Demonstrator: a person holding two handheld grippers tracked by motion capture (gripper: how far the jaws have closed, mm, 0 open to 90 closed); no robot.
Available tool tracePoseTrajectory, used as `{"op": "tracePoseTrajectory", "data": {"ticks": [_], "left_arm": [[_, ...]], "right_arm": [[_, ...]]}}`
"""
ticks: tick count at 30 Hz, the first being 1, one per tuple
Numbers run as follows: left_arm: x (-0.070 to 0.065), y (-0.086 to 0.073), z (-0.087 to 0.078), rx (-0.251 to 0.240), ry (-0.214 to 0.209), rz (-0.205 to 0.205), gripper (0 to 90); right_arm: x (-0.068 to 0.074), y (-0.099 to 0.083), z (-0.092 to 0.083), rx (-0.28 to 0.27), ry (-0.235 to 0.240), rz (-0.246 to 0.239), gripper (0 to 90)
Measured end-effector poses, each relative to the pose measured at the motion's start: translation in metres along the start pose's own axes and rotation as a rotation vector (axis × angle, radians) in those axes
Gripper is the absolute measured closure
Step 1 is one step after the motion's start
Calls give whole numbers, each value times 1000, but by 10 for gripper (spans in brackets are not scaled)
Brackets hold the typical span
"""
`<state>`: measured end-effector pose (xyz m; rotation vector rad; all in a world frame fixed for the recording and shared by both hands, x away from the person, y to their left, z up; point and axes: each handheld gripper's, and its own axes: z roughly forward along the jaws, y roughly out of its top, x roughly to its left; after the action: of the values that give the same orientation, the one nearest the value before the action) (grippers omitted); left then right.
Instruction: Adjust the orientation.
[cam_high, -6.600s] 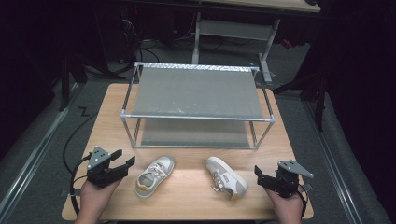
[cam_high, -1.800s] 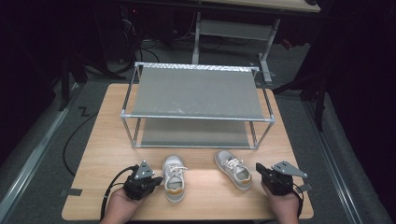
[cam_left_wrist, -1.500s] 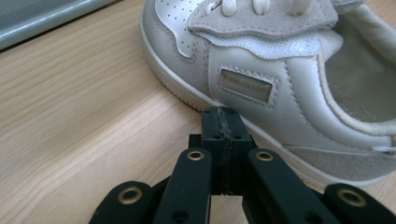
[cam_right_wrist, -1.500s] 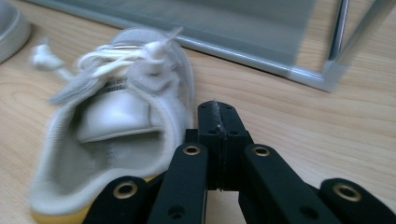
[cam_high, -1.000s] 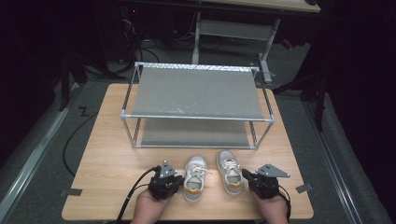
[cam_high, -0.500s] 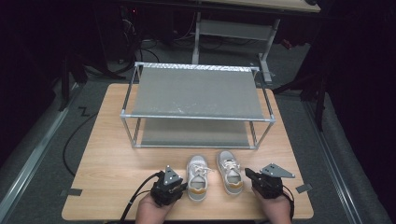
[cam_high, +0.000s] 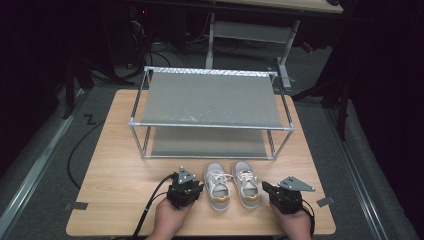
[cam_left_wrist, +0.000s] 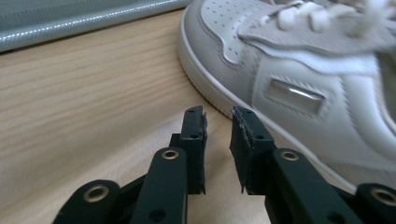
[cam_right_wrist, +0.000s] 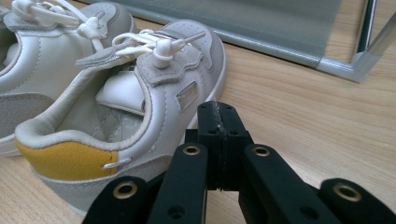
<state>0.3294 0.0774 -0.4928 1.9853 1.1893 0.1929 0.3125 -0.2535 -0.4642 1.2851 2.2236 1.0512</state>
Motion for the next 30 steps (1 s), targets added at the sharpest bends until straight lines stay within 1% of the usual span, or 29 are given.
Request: {"op": "tracePoseTrajectory", "data": {"ticks": [1, 2, 3, 4, 7, 10, 11, 13, 16, 18, 19, 20, 21, 22, 23, 24, 25, 26, 27, 30], "left_arm": [[-3, 1, 2, 2, 1, 12, 767], [-7, 4, 4, 7, -7, 25, 789], [-7, 4, 4, 7, -7, 25, 786], [-8, 5, 6, 7, -16, 25, 786], [-14, 7, 9, 7, -21, 32, 769], [-14, 7, 8, 8, -25, 34, 759], [-14, 5, 7, 18, -25, 39, 760], [-15, 5, 8, 20, -28, 42, 765], [-17, 6, 10, 11, -33, 34, 779], [-18, 7, 12, 10, -36, 41, 784], [-21, 9, 15, 11, -39, 48, 784], [-21, 9, 15, 11, -39, 48, 787], [-23, 10, 17, 14, -44, 50, 790], [-25, 12, 18, 16, -47, 57, 790], [-27, 13, 20, 16, -37, 64, 798], [-29, 14, 21, 17, -33, 64, 813], [-29, 16, 23, 17, -32, 63, 819], [-28, 17, 24, 15, -33, 58, 819], [-27, 18, 26, 11, -40, 40, 815], [-26, 18, 26, 12, -44, 41, 815]], "right_arm": [[0, 0, 1, 1, -1, -1, 900], [2, 0, 1, 5, -1, 0, 900], [2, 0, 1, 4, 1, -3, 899], [2, 0, 1, 4, 1, -3, 899], [1, 0, 0, 4, 2, -2, 899], [0, 0, -1, -1, 1, 0, 899], [-1, 0, -1, -1, 1, 2, 899], [-1, 0, 0, -1, 2, 2, 899], [-3, 0, 5, 18, -12, 3, 900], [-4, -1, 11, 34, -4, 17, 900], [-3, -2, 12, 45, 7, 17, 900], [-3, -2, 12, 45, 7, 17, 900], [1, -2, 11, 40, 17, 2, 900], [1, -2, 11, 40, 17, 2, 900], [3, -1, 10, 41, 12, -8, 900], [4, -1, 9, 43, 2, -19, 900], [2, -3, 7, 42, 7, -7, 900], [2, -3, 7, 42, 7, -7, 900], [0, -4, 7, 38, 13, -1, 900], [0, -4, 7, 38, 11, -2, 900]]}}
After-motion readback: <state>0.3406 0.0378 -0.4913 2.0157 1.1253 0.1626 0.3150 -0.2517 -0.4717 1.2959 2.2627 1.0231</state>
